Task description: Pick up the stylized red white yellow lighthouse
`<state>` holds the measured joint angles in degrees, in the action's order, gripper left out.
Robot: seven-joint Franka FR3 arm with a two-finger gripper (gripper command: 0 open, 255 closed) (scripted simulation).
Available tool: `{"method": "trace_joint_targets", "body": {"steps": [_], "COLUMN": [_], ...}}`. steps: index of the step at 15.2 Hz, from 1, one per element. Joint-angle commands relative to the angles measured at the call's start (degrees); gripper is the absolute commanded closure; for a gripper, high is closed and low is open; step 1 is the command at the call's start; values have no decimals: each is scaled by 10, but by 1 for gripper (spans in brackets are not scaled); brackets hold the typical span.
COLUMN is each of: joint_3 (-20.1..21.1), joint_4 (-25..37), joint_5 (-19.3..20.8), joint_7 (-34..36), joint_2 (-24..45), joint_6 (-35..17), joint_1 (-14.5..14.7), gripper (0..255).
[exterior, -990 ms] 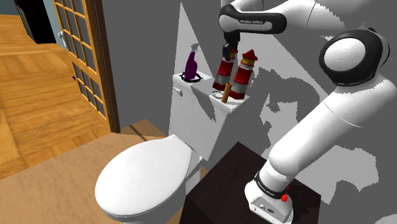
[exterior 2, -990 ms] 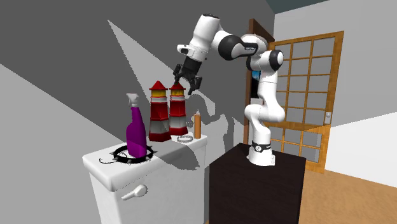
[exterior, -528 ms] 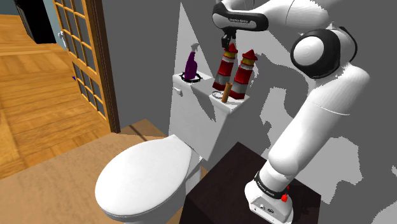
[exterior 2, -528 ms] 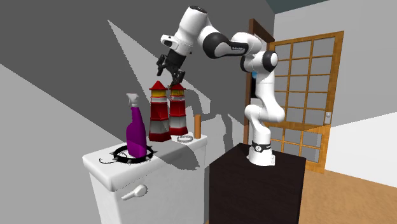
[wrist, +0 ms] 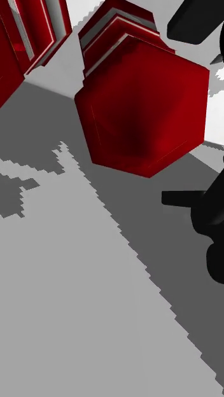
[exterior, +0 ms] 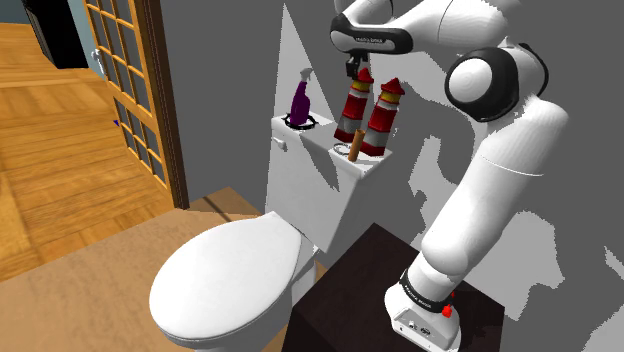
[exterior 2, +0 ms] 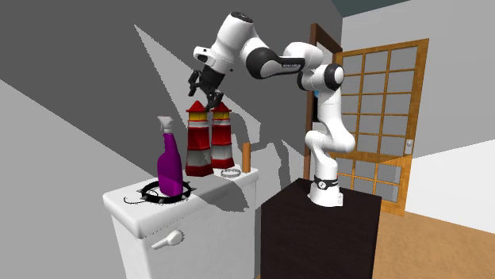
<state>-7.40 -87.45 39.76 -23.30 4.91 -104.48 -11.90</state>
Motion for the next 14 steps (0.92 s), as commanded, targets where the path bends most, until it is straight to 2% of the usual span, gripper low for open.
{"method": "trace_joint_targets", "body": {"steps": [1, 3, 4, 14], "joint_3": [0, 0, 0, 0], "joint_4": [-23, -23, -23, -14], "joint_5": [4, 4, 4, 2], "joint_7": [12, 12, 13, 8], "joint_2": [-4, -4, -4, -2], "joint_6": [-15, -15, -15, -9], "joint_1": [0, 0, 0, 0], "gripper": [0, 0, 255, 255]}}
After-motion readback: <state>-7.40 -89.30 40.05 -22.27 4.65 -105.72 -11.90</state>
